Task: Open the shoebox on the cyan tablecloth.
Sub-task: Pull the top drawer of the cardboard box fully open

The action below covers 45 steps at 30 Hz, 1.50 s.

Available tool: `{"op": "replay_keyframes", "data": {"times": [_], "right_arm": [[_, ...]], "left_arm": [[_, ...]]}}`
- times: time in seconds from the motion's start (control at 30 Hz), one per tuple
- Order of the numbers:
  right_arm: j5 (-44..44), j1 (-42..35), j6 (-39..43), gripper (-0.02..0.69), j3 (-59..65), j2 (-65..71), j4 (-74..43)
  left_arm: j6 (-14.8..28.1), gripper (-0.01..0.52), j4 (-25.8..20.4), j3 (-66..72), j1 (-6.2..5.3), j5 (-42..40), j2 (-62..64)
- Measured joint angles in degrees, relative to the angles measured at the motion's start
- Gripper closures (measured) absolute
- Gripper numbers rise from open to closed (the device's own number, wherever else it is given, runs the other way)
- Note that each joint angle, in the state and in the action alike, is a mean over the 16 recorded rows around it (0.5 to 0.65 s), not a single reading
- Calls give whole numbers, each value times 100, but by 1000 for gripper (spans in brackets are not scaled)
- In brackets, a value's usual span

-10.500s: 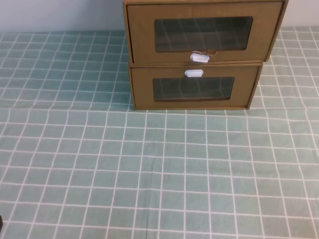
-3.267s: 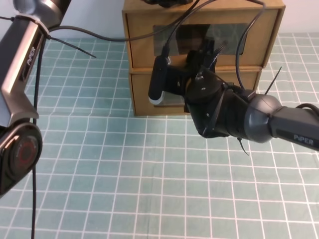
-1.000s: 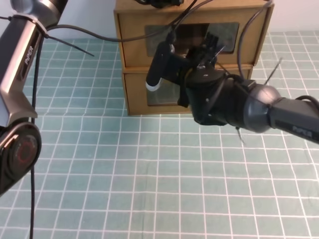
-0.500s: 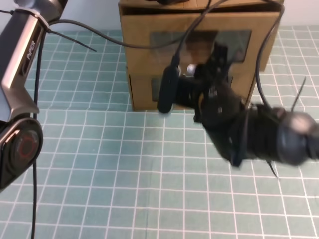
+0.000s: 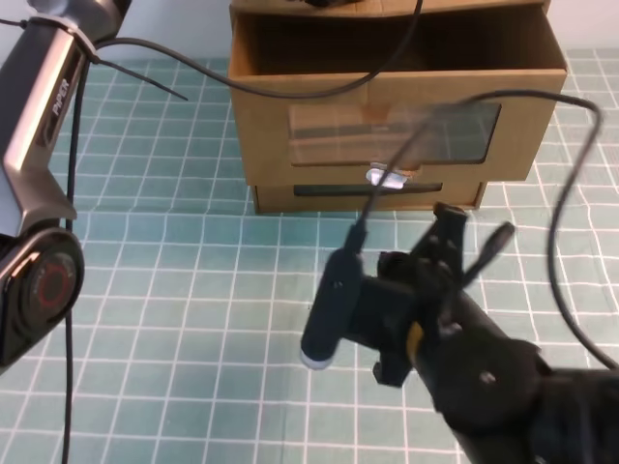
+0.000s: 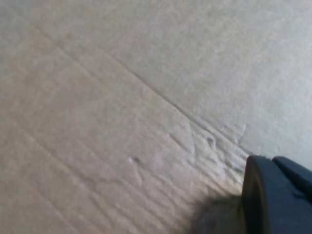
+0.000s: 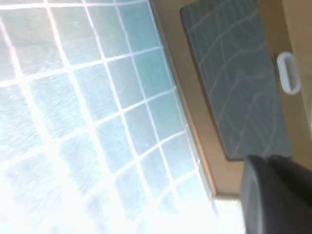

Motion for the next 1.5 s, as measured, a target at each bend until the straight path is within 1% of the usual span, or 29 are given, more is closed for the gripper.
{"op": "replay_keyframes", "data": {"times": [0.1, 0.2, 0.33, 0.57, 0.63, 0.7, 0.83, 1.23, 1.5], "right_arm": [[103, 145, 79, 661, 143, -164, 25], [201, 182, 157, 628, 179, -266, -48], [291, 77, 223, 559, 103, -265, -248], [271, -341, 205, 425, -211, 64, -586], [250, -463, 156, 399, -340, 200, -613], [221, -569, 97, 388, -470, 335, -624], [104, -733, -37, 406, -704, 575, -631], [-204, -992, -381, 527, -1161, 958, -685], [-210, -1071, -544, 597, -1290, 1093, -645]], "left_arm": [[-11, 519, -7, 0, 0, 0, 1], [-13, 519, -16, 0, 0, -1, 2], [-8, 519, -27, 0, 0, -1, 3], [10, 519, -45, 0, 0, -1, 3], [14, 519, -47, 0, 0, -1, 3], [17, 519, -48, 0, 0, -1, 3], [20, 519, -51, 0, 0, -1, 5], [30, 519, -65, 0, 0, -16, 12], [33, 519, -73, 0, 0, -41, 12]]}}
